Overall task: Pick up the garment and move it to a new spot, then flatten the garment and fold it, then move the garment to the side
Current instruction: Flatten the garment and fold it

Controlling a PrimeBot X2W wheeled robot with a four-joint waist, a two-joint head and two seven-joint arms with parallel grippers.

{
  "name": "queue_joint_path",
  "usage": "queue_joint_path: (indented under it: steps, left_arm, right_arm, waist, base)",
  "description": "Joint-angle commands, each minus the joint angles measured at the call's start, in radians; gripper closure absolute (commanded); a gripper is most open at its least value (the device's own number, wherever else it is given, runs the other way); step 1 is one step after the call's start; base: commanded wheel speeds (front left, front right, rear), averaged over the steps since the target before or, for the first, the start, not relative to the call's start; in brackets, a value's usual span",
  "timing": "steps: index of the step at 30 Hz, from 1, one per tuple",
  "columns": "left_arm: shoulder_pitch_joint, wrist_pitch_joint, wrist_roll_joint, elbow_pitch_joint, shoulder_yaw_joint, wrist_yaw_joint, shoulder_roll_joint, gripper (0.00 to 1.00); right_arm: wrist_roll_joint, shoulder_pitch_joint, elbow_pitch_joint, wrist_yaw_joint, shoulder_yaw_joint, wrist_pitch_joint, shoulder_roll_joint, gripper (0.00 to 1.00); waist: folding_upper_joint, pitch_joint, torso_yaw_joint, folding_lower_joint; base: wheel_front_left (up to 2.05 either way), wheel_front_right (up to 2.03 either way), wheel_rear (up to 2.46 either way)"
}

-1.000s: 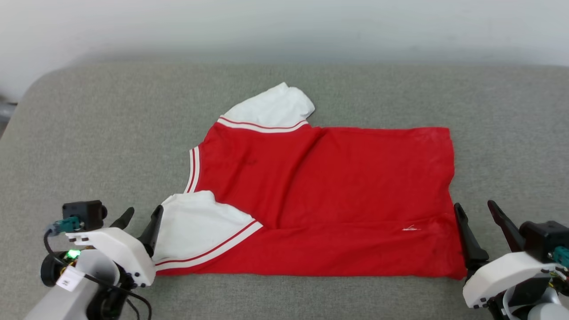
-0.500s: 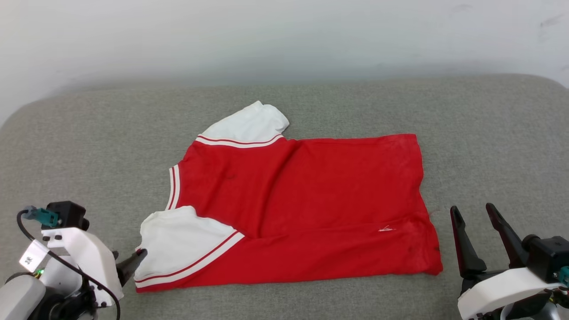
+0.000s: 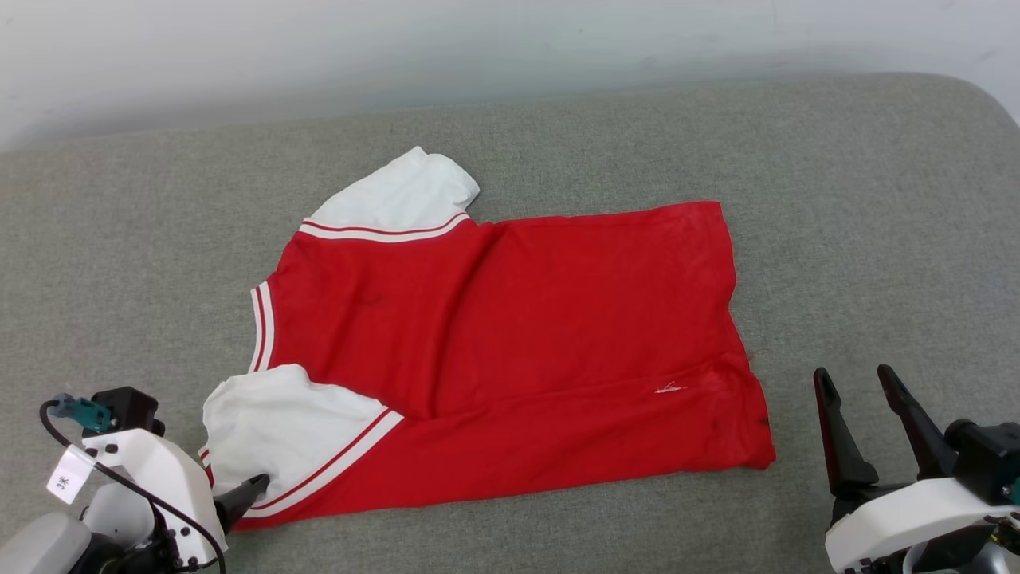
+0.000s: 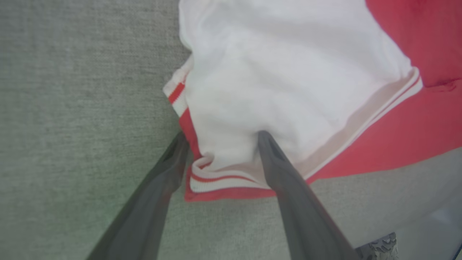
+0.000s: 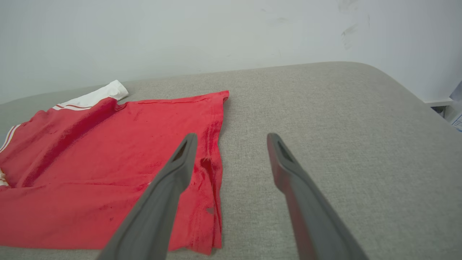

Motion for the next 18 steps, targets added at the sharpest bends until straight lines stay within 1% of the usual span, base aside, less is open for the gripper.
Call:
queue_joint_path:
  steps: [1, 2, 5, 10, 13, 18]
  left_arm:
    - [0.017, 0.014, -0.011, 0.017, -0.026, -0.014, -0.036, 0.95]
    - [0.019, 0.017, -0.017, 0.023, -0.031, -0.023, -0.052, 1.00]
    - [0.018, 0.024, -0.024, 0.037, -0.044, -0.042, -0.073, 1.00]
    - [0.002, 0.011, -0.008, 0.059, -0.045, -0.056, -0.077, 1.00]
    - [-0.015, -0.017, 0.009, 0.046, -0.032, -0.061, -0.066, 1.00]
    - [-0.049, -0.056, 0.045, -0.020, -0.008, -0.047, -0.037, 1.00]
  right_arm:
    - [0.007, -0.014, 0.002, -0.001, -0.005, 0.004, 0.005, 0.00]
    - [0.011, -0.012, 0.004, -0.001, -0.008, 0.011, 0.006, 0.00]
    - [0.031, -0.008, 0.009, -0.001, -0.025, 0.043, -0.001, 0.00]
    - [0.079, -0.011, 0.008, -0.001, -0.044, 0.133, -0.020, 0.00]
    - [0.107, -0.018, 0.016, -0.001, -0.054, 0.242, -0.041, 0.00]
    - [0.134, -0.044, 0.032, -0.001, -0.051, 0.496, -0.097, 0.00]
  waist:
    - [0.0000, 0.007, -0.003, 0.0000]
    - [0.0000, 0.008, -0.003, 0.0000]
    - [0.0000, 0.008, 0.002, 0.0000]
    - [0.0000, -0.001, 0.012, 0.0000]
    - [0.0000, -0.005, 0.018, 0.0000]
    - [0.0000, 0.001, 0.043, 0.0000]
  base:
    - [0.00, 0.00, 0.00]
    - [0.00, 0.00, 0.00]
    - [0.00, 0.00, 0.00]
    - [0.00, 0.00, 0.00]
    - [0.00, 0.00, 0.00]
    - [0.00, 0.00, 0.00]
